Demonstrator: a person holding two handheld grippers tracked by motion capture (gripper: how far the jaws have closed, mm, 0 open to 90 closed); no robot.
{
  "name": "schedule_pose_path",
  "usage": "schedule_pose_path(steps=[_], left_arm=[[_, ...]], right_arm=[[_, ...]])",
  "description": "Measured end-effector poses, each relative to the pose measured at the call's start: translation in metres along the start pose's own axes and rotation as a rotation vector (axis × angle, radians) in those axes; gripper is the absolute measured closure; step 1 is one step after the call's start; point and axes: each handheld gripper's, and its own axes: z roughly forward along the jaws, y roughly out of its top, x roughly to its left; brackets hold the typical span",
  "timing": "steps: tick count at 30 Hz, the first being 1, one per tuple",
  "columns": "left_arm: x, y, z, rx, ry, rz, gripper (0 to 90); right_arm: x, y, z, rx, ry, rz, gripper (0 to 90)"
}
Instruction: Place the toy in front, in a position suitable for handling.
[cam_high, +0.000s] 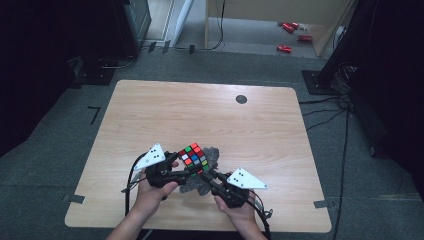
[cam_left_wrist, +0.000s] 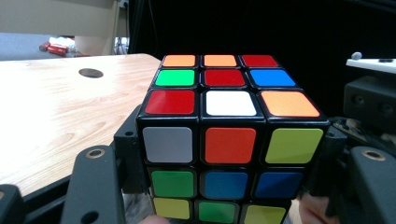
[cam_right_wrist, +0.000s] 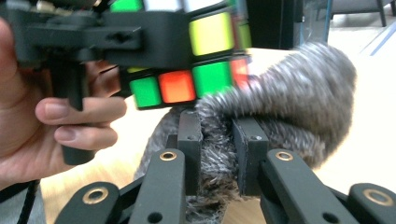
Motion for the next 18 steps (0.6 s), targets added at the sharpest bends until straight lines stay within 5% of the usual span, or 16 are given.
schedule_pose_path(steps=[6,14,18], left_arm=[[-0.002,0.0,0.002,-0.005,-0.006,-0.005,34.9],[0.0,0.001,-0.002,-0.016,-0.003,-0.011,34.9],[0.0,0.0,0.002,-0.006,-0.009,-0.03,34.9]], right_arm=[[0.017,-0.005,0.009,0.022,0.11,-0.004,75.5],[-0.002,0.002,-0.004,-0.026,0.038,0.023,76.6],[0.005,-0.002,0.0,-0.013,0.054,0.002,76.6]])
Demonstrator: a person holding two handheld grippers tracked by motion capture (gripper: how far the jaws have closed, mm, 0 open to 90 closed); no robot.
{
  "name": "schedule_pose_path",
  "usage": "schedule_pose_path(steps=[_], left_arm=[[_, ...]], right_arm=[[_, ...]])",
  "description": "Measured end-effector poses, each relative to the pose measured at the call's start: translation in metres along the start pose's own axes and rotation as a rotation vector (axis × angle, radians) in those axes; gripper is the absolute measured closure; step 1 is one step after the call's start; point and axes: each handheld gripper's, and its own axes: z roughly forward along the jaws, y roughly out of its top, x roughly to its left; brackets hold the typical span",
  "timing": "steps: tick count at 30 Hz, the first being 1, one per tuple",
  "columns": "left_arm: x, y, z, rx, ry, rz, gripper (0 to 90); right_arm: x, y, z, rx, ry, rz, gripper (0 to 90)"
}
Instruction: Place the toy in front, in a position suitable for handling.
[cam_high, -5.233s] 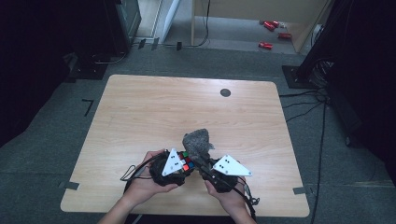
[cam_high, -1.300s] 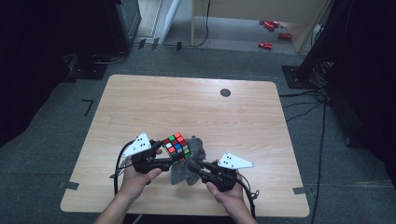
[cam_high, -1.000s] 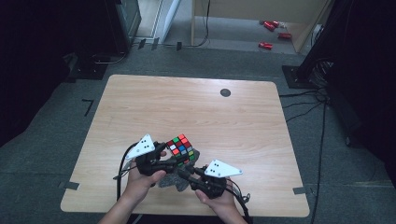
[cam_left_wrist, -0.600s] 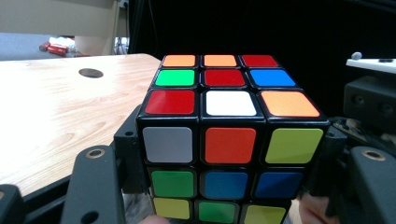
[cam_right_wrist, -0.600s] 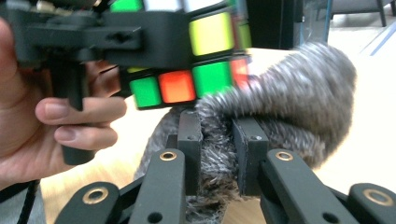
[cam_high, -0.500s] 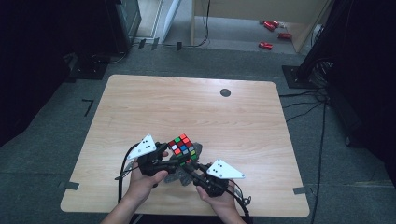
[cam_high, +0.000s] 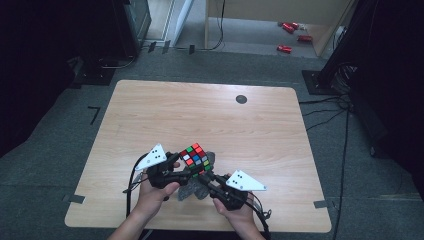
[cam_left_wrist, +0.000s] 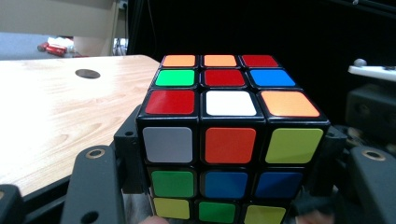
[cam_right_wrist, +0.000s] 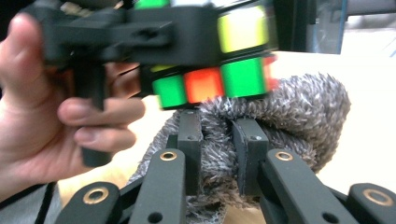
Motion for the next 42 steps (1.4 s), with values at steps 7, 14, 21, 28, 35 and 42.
schedule_pose_path(steps=[7,14,21,28,35,42], left_arm=[[0.001,0.0,-0.001,-0.002,0.0,-0.004,34.9],[0.007,0.001,-0.005,-0.007,0.006,-0.031,34.9],[0.002,-0.001,0.0,0.014,-0.003,-0.012,34.9],[0.005,0.001,-0.004,0.001,0.003,-0.024,34.9],[0.002,-0.001,0.001,0.017,-0.005,-0.019,34.9],[0.004,0.001,-0.003,0.004,0.0,-0.021,34.9]], right_arm=[[0.021,-0.003,0.007,0.036,0.025,-0.125,76.8],[0.007,0.004,-0.004,-0.006,-0.027,-0.109,77.9],[0.027,-0.004,0.008,0.043,0.023,-0.177,77.7],[0.007,0.003,-0.001,0.009,-0.044,-0.147,77.8],[0.019,-0.003,0.006,0.036,-0.02,-0.172,77.6],[0.014,0.001,0.003,0.023,-0.042,-0.177,77.6]])
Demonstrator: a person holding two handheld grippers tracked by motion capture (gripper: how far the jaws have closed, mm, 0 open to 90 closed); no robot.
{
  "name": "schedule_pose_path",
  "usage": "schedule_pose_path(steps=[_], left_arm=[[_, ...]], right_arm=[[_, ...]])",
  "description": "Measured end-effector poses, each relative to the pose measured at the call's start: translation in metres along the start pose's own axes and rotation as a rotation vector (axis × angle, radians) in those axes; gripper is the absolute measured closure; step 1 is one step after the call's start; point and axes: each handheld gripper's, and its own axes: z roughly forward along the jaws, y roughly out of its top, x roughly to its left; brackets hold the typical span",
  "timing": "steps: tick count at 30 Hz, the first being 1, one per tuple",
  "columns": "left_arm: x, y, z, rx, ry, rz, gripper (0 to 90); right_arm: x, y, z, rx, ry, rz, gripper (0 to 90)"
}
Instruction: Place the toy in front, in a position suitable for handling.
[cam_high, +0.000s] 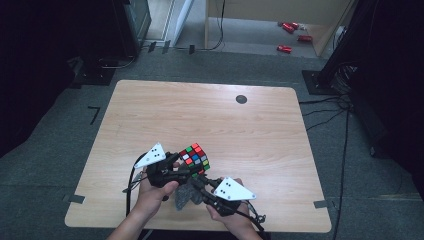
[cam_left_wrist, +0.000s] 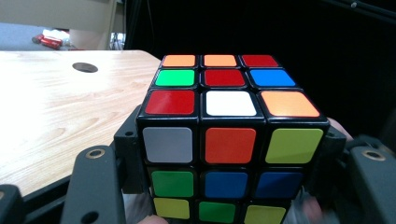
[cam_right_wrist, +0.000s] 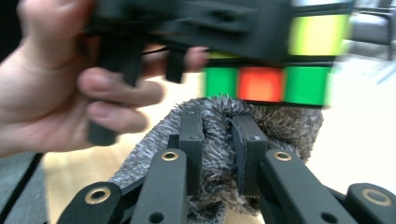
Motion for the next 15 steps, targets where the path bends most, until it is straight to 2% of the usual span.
schedule_pose_path(steps=[4,6,10,12,13,15], left_arm=[[0.001,0.0,0.0,-0.001,0.003,-0.005,34.9],[0.0,0.0,0.002,-0.001,0.001,-0.004,34.9],[-0.002,-0.002,0.005,0.012,-0.005,-0.001,34.9],[-0.003,-0.003,0.006,0.018,-0.005,0.001,34.9],[-0.003,-0.003,0.005,0.016,-0.006,0.0,34.9],[-0.002,-0.002,0.004,0.01,-0.004,-0.002,34.9]], right_arm=[[-0.014,0.001,-0.006,-0.018,-0.048,0.035,77.6],[-0.012,0.001,-0.006,-0.012,-0.049,0.033,77.5],[0.0,-0.001,0.0,0.006,-0.009,0.02,77.3],[0.007,-0.002,0.004,0.023,0.007,-0.007,77.1],[0.009,-0.003,0.004,0.028,0.008,-0.022,77.0],[0.007,-0.002,0.004,0.024,0.01,-0.018,77.0]])
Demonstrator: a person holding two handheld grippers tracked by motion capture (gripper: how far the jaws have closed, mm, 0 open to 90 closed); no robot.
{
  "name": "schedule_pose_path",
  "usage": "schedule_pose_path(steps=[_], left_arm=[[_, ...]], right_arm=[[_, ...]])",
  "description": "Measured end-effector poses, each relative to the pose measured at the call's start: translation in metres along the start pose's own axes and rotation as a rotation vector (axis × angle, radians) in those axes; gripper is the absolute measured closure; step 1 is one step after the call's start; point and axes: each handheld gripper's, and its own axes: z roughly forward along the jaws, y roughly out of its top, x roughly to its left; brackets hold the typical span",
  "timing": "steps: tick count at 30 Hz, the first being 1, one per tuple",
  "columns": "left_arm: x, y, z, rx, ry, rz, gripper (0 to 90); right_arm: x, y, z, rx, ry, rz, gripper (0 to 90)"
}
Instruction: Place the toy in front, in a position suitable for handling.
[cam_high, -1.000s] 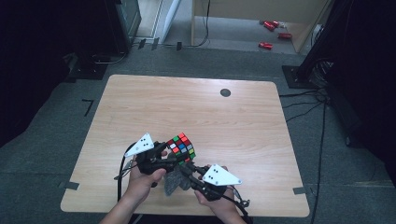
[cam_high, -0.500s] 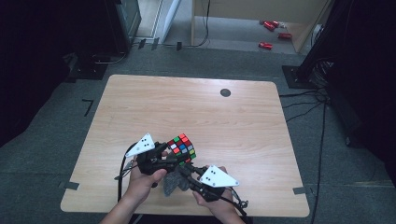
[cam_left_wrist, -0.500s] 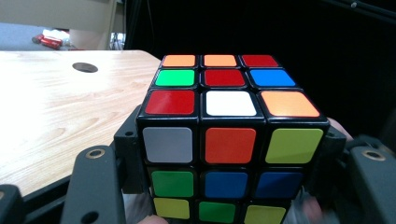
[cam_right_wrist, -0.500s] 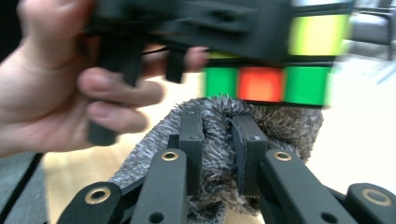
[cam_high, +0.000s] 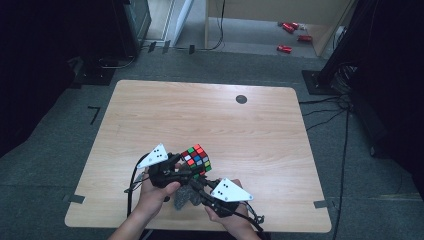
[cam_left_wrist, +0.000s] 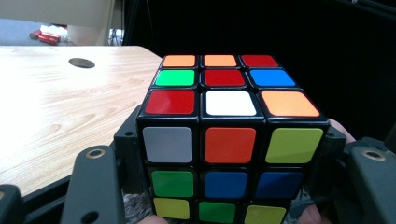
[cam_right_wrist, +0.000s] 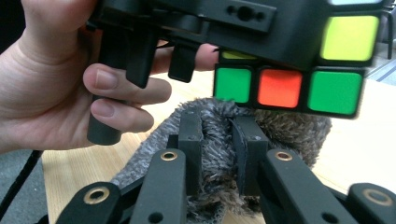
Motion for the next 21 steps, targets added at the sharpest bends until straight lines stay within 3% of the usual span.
schedule_pose_path(steps=[5,7,15,21], left_arm=[[0.004,0.001,-0.003,-0.004,0.008,-0.008,34.9],[0.003,0.0,-0.002,-0.002,0.008,-0.01,34.9],[-0.001,-0.002,0.002,0.012,-0.002,0.007,34.9],[0.006,0.0,-0.004,0.003,0.021,-0.004,34.9]], right_arm=[[-0.016,0.002,-0.008,-0.025,-0.043,0.038,77.2],[-0.018,0.002,-0.008,-0.029,-0.037,0.055,77.2],[0.002,-0.002,0.002,0.013,0.009,-0.012,76.9],[-0.019,0.001,-0.009,-0.021,-0.053,0.034,77.2]])
